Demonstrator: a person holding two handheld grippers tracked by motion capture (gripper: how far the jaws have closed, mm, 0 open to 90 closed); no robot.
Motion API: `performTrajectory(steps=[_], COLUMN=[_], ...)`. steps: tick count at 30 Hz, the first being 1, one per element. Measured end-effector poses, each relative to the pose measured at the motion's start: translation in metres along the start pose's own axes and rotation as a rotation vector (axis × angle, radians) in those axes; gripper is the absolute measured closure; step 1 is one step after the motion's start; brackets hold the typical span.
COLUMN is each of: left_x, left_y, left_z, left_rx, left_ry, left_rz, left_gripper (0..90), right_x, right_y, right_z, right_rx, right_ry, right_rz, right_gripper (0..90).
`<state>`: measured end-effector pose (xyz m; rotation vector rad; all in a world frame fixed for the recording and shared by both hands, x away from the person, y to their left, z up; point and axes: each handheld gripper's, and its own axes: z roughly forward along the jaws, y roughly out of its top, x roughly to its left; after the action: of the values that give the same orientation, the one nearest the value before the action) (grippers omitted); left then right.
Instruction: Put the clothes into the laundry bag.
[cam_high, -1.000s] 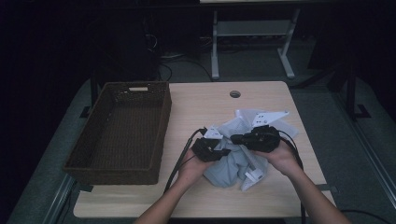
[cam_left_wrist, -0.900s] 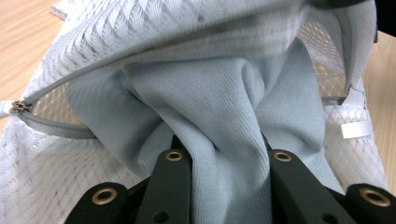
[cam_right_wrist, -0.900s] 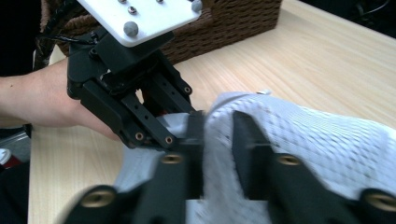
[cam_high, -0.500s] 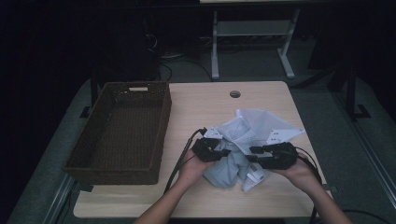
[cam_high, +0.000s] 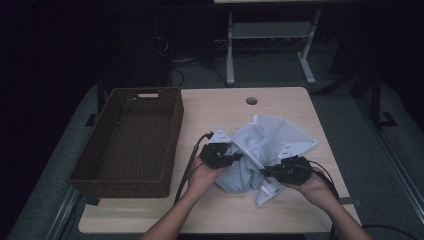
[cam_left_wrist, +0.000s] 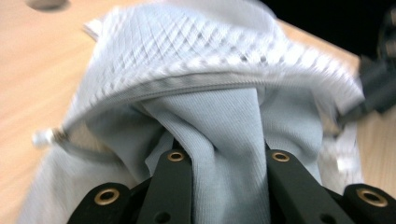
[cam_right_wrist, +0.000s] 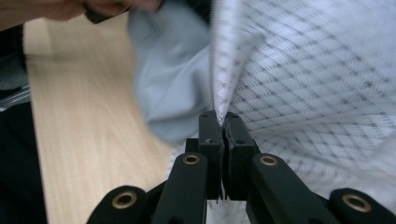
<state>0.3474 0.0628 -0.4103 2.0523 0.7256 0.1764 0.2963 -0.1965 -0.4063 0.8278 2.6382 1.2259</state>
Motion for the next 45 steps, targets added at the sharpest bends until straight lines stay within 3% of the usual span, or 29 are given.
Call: performTrajectory(steps=[5, 7, 10, 15, 23, 28, 30, 32, 36, 41, 45], left_x=[0.002, 0.001, -0.003, -0.007, -0.003, -0.002, -0.002, 0.001, 0.009, 0.009, 0.008], left_y=[0.004, 0.003, -0.002, -0.006, -0.005, -0.006, -0.007, -0.011, -0.025, -0.035, -0.038], left_z=[-0.007, -0.003, 0.007, 0.016, 0.004, -0.017, -0.025, -0.028, -0.011, 0.006, 0.014], left_rx=[-0.044, -0.036, -0.024, -0.013, 0.002, 0.022, 0.048, 0.107, 0.223, 0.284, 0.316], left_ry=[0.045, 0.05, 0.045, 0.046, 0.031, 0.026, 0.032, 0.043, 0.019, -0.006, -0.017], left_rz=[-0.036, -0.041, -0.04, -0.023, -0.009, 0.012, 0.02, 0.036, 0.029, 0.053, 0.093], left_gripper=[78.9, 78.8, 78.5, 76.3, 48.2, 34.5, 28.4, 24.3, 20.1, 24.3, 59.2], right_x=[0.014, 0.021, 0.027, 0.022, 0.01, 0.004, 0.002, 0.001, -0.001, -0.002, -0.005], right_y=[0.011, 0.02, 0.026, 0.02, 0.012, 0.009, 0.007, 0.007, 0.005, 0.003, 0.001], right_z=[0.006, 0.007, 0.006, 0.007, -0.001, -0.005, -0.006, -0.006, -0.004, -0.002, -0.001], right_rx=[-0.028, -0.057, -0.075, -0.065, -0.082, -0.081, -0.078, -0.078, -0.069, -0.054, -0.042], right_ry=[0.058, 0.097, 0.11, 0.104, 0.076, 0.06, 0.058, 0.057, 0.055, 0.052, 0.046], right_rz=[-0.02, -0.031, -0.052, -0.037, -0.007, 0.003, 0.006, 0.009, 0.007, 0.005, 0.001], right_gripper=[87.5, 87.5, 87.6, 87.6, 87.6, 87.6, 87.5, 87.5, 87.6, 87.6, 87.5])
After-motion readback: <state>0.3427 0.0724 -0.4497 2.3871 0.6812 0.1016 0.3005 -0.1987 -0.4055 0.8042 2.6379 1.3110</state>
